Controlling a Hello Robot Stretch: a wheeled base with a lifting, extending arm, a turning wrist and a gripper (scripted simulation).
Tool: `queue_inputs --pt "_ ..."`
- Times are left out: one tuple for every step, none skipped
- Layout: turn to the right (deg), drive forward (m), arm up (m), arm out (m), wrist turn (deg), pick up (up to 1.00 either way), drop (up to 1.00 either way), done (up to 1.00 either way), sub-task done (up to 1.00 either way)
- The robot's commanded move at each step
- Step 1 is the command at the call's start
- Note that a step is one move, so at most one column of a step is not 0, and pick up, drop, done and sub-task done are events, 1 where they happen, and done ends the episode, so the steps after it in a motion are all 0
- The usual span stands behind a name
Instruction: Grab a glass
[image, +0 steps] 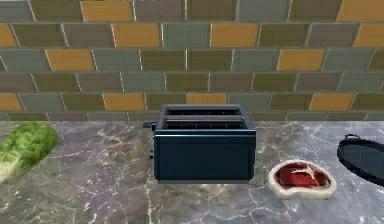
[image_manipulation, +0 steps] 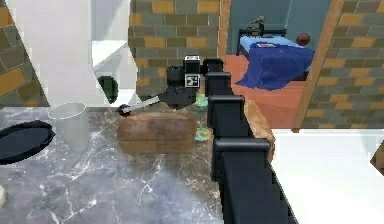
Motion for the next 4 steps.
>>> queue_inputs --pt "0.0 0.0 0.0 0.0 45.0 0.0 0.0 0.0 0.0" --pt "0.0 0.0 0.0 0.0 18.0 0.0 0.0 0.0 0.0" --pt "0.0 0.0 0.0 0.0 0.0 1.0 0.0 0.0 0.0" --pt "0.0 0.0 0.0 0.0 0.0 0.0 0.0 1.0 0.0"
